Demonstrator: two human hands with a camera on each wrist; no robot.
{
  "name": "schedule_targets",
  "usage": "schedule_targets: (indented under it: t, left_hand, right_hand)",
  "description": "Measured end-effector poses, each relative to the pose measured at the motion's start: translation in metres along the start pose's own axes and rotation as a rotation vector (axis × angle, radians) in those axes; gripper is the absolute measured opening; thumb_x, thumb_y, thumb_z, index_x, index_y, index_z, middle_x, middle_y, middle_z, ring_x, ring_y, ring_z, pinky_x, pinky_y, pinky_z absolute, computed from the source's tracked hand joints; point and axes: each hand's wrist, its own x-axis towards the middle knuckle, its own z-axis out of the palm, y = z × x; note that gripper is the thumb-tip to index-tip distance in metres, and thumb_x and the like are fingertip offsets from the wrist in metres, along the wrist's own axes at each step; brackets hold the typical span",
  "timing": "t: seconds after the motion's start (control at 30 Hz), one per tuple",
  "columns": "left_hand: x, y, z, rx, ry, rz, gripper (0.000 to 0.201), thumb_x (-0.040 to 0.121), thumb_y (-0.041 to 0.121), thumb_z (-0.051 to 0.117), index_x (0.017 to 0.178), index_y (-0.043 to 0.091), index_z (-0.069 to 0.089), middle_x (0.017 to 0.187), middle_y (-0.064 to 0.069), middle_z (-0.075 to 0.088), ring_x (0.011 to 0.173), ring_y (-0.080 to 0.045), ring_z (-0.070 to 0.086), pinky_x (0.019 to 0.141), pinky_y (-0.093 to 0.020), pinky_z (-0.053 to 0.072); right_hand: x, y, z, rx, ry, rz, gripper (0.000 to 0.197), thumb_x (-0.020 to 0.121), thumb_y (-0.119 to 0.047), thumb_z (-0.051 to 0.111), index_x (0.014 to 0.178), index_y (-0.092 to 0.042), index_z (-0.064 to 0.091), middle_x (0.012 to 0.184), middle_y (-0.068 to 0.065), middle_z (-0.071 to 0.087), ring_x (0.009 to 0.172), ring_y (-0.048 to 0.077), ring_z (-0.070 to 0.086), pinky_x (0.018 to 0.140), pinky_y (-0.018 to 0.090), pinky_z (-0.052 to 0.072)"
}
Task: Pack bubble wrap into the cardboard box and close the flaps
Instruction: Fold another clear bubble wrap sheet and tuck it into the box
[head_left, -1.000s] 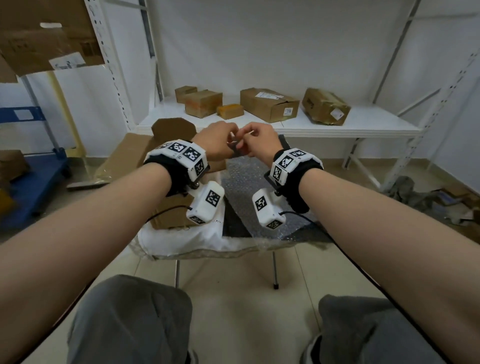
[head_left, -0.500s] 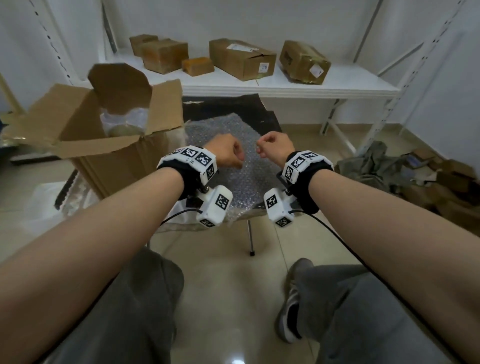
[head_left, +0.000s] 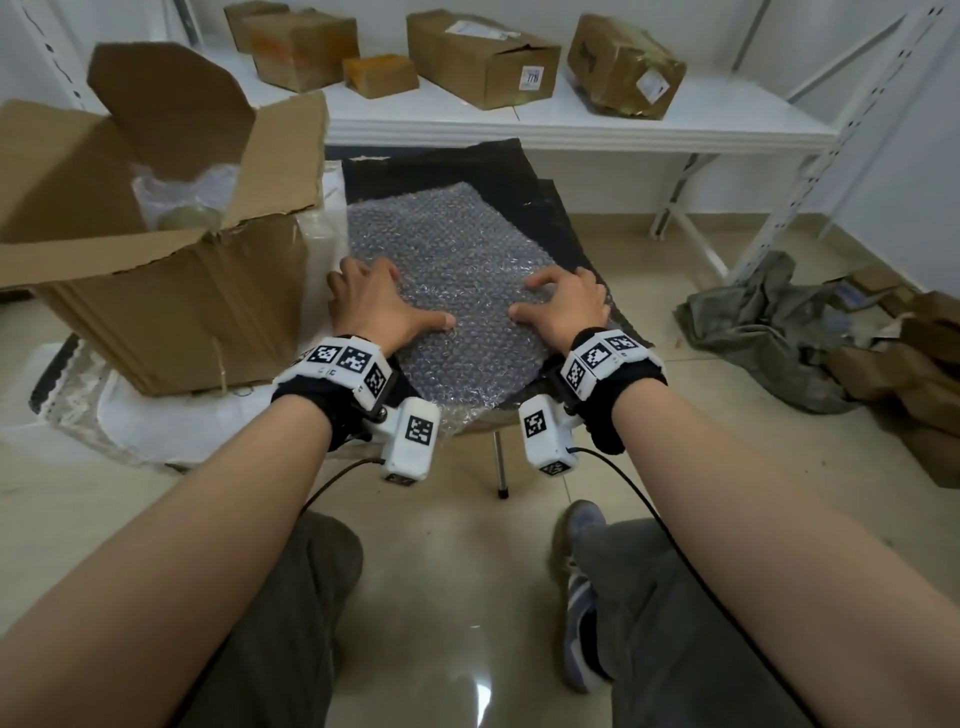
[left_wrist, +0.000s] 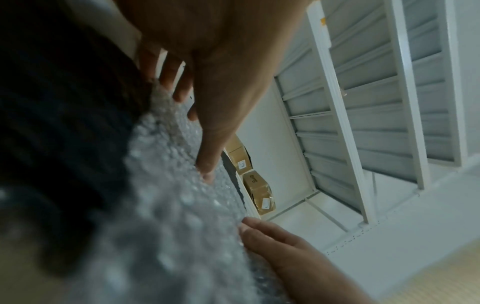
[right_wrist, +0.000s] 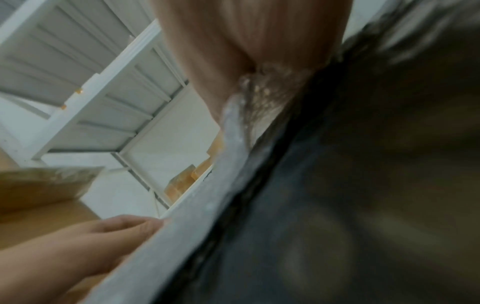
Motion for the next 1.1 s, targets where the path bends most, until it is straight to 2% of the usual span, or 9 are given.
schedule_targets:
  t: [0.17,0.33,0.43,0.5,0.6,0.73,0.8,0.87,1.1]
  left_hand:
    - [0.004,0.002,-0.001,-0.084,0.012,-0.031,0.095,0.057,0.053,0.088,0.134,0.019,0.044,0.139,-0.011,0.032,0.131,-0.033,0.032,0.107,-0.042,0.033]
    - [0.012,0.002,-0.01,-0.41,0.088,-0.034,0.065,0.063,0.036,0.085,0.118,0.029,0.052,0.132,-0.003,0.037,0.114,-0.016,0.048,0.102,-0.026,0.041]
    - [0.015,0.003,-0.018,-0.654,0.245,-0.067,0.024,0.079,0.018,0.065,0.098,0.031,0.058,0.122,0.002,0.051,0.104,-0.015,0.058,0.088,-0.026,0.051]
    - [0.017,0.002,-0.022,-0.702,0.32,-0.058,0.028,0.087,-0.001,0.047,0.092,0.023,0.062,0.107,0.006,0.058,0.094,-0.008,0.057,0.073,-0.017,0.046]
    - [0.017,-0.001,-0.025,-0.712,0.167,0.067,0.045,0.085,-0.013,0.043,0.076,0.024,0.066,0.09,0.013,0.068,0.087,0.001,0.06,0.081,-0.016,0.046]
    - [0.011,-0.013,-0.028,-0.468,-0.024,0.383,0.053,0.078,-0.026,0.043,0.08,0.017,0.075,0.107,0.004,0.065,0.097,0.003,0.058,0.095,-0.014,0.048]
    - [0.008,-0.021,-0.03,-0.277,-0.104,0.505,0.049,0.08,-0.023,0.049,0.091,0.016,0.077,0.117,0.003,0.058,0.106,-0.002,0.054,0.092,-0.005,0.042]
    - [0.008,-0.033,-0.031,-0.161,-0.174,0.591,0.042,0.082,-0.015,0.06,0.1,0.019,0.076,0.125,0.002,0.052,0.118,-0.008,0.049,0.097,-0.011,0.037]
    - [0.01,-0.044,-0.037,-0.099,-0.22,0.601,0.032,0.078,0.018,0.08,0.108,0.027,0.073,0.155,0.002,0.028,0.143,-0.014,0.027,0.112,-0.026,0.022]
  right_hand:
    - [0.002,0.007,0.006,0.026,0.068,-0.029,0.038,0.074,-0.042,0.08,0.108,-0.033,0.068,0.141,0.004,0.049,0.133,0.029,0.034,0.111,0.044,0.028]
    - [-0.001,0.006,0.013,-0.011,0.165,-0.051,0.038,0.074,-0.046,0.078,0.107,-0.033,0.069,0.133,0.004,0.053,0.128,0.029,0.039,0.11,0.042,0.03]
    - [0.004,0.001,0.01,-0.042,0.131,-0.026,0.032,0.076,-0.045,0.076,0.105,-0.032,0.072,0.131,0.007,0.053,0.129,0.032,0.038,0.111,0.043,0.029]
    - [0.009,-0.001,0.008,-0.043,0.151,-0.02,0.021,0.083,-0.041,0.068,0.098,-0.028,0.075,0.123,0.007,0.06,0.124,0.033,0.04,0.107,0.042,0.032]
    - [0.012,-0.006,-0.001,-0.027,0.179,0.014,0.022,0.09,-0.033,0.058,0.092,-0.025,0.077,0.11,0.002,0.069,0.117,0.03,0.044,0.101,0.04,0.032]
    - [0.015,-0.009,-0.016,0.207,0.018,0.022,0.02,0.089,-0.011,0.061,0.086,-0.023,0.077,0.107,0.002,0.071,0.101,0.02,0.065,0.094,0.037,0.053]
    - [0.014,-0.009,-0.025,0.265,-0.056,0.023,0.026,0.088,-0.003,0.055,0.09,-0.019,0.076,0.097,0.002,0.068,0.081,0.017,0.065,0.074,0.031,0.055]
    - [0.009,-0.01,-0.034,0.264,-0.162,0.009,0.028,0.091,0.0,0.05,0.095,-0.013,0.074,0.084,0.003,0.064,0.062,0.015,0.056,0.058,0.028,0.049]
    - [-0.008,-0.006,-0.055,0.497,-0.262,0.087,0.017,0.095,-0.005,0.057,0.1,-0.007,0.073,0.074,0.006,0.065,0.048,0.008,0.054,0.043,0.018,0.045]
